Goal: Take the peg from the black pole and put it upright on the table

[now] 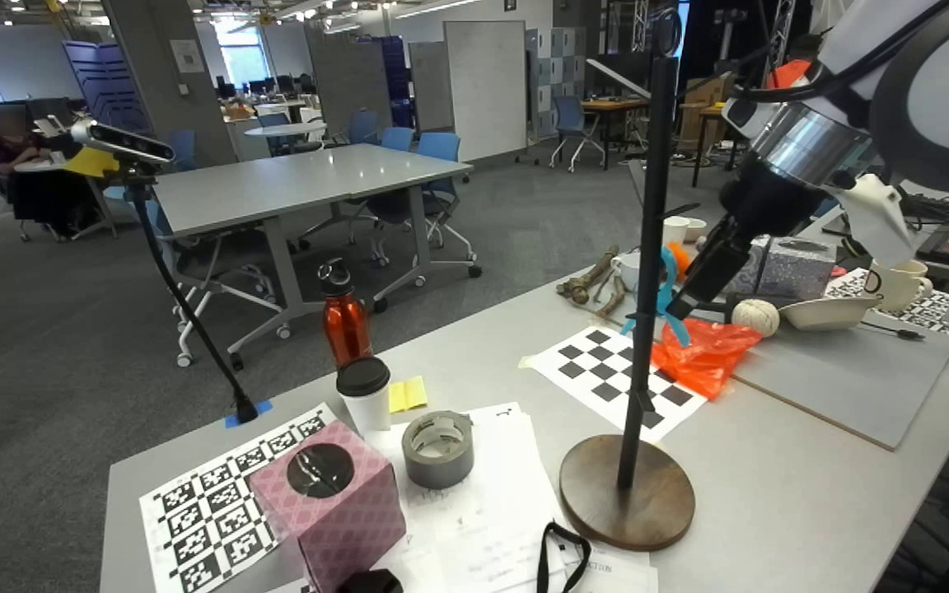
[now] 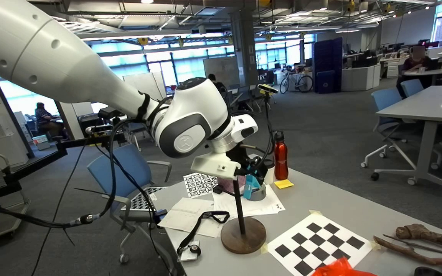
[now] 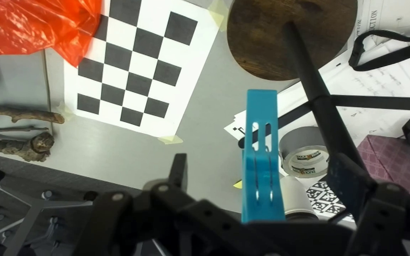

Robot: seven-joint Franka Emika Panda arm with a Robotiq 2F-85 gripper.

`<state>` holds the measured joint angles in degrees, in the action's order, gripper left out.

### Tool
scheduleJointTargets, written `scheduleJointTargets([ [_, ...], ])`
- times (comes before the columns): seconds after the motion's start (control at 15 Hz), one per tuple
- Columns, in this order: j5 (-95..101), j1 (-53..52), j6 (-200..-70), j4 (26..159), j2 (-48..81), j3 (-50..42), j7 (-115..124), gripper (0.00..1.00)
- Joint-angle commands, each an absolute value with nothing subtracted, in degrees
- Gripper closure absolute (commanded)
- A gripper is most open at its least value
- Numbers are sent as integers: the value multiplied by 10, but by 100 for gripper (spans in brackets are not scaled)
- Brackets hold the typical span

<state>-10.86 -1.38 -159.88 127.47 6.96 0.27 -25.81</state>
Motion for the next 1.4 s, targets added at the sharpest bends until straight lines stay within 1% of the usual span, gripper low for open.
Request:
scheduleJointTargets([
  [0.0,-144,-5,-1612,1254,91,11,-299,11],
  [0.07,-150,-5,-1612,1252,93,11,-305,26],
  [0.4,-171,-2,-1610,1244,102,10,-320,66],
  [0.53,-180,0,-1610,1240,105,11,-323,80],
  [0.6,-181,-1,-1610,1238,106,10,-323,88],
  [0.67,-182,-1,-1610,1237,107,10,-324,95],
  [0.8,-174,-4,-1612,1237,103,8,-321,93],
  [1.33,-133,-7,-1628,1232,97,-7,-312,93],
])
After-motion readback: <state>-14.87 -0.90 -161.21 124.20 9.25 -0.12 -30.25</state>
